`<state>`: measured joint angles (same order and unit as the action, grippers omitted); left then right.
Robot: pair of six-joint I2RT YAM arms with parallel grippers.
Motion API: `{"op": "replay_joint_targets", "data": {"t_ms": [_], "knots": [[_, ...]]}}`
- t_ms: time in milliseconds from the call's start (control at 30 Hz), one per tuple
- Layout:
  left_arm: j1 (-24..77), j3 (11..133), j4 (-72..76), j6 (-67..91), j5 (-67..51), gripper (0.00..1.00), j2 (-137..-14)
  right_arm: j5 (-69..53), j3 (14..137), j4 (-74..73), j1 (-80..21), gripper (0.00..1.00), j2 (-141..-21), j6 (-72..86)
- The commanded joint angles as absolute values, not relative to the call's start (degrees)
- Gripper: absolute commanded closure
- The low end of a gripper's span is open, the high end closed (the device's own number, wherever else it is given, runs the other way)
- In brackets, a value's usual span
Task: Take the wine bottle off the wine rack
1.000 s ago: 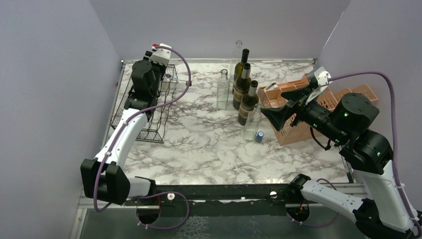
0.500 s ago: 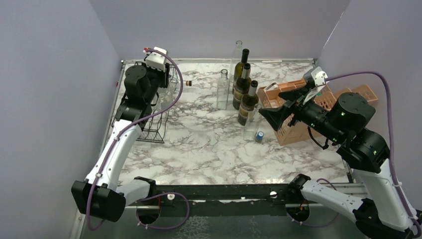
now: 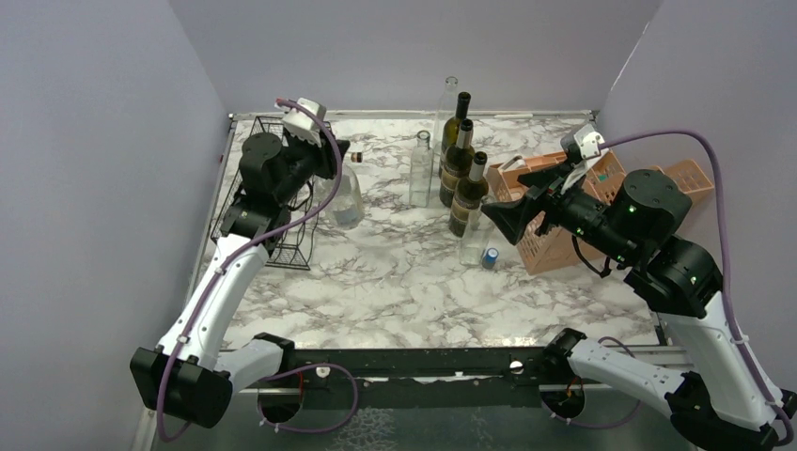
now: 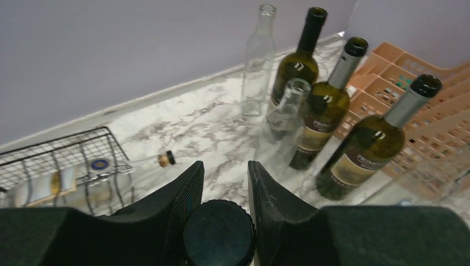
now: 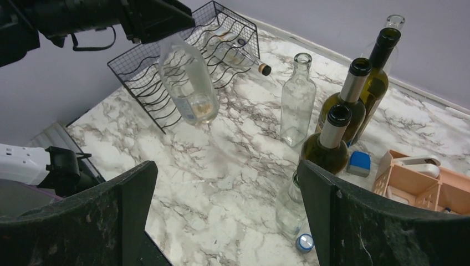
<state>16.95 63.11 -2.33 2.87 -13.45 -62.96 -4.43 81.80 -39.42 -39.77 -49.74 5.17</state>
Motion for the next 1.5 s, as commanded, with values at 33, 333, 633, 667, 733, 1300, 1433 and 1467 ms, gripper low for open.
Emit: {"op": "replay_joint_targets", "data": {"t_ms": [33,333,633,667,733,1300,1433,1467], "knots": [[26.9,58.8,12.1,6.9,-12.3,1.00,-61.0,-6.2,81.6,-37.3,-39.7,0.00,-50.2,5.9],[44.4,56.1,19.6,-2.6,2.8,1.00,-68.0,-4.7,81.8,-38.8,-39.7,0.00,-48.7,5.9],[46.7,56.1,29.0,-4.9,5.9,1.00,-76.3,-3.7,82.3,-40.2,-39.7,0.00,-48.0,5.8],[46.7,56.5,29.8,-4.7,6.0,1.00,-77.2,-3.6,82.4,-40.3,-39.7,0.00,-47.9,5.8],[46.7,57.0,31.3,-3.9,6.3,1.00,-78.8,-3.4,82.3,-40.4,-39.7,0.00,-47.6,5.8],[46.6,62.2,36.5,-3.2,7.8,0.97,-87.7,-4.0,81.6,-40.1,-39.7,0.00,-47.9,6.4],[46.6,61.8,36.5,-2.7,8.3,0.92,-88.1,-3.8,81.7,-40.3,-39.7,0.00,-47.9,6.4],[46.6,61.5,36.5,-2.3,8.2,0.90,-88.1,-3.7,81.8,-40.3,-39.7,0.00,-47.8,6.3]]}}
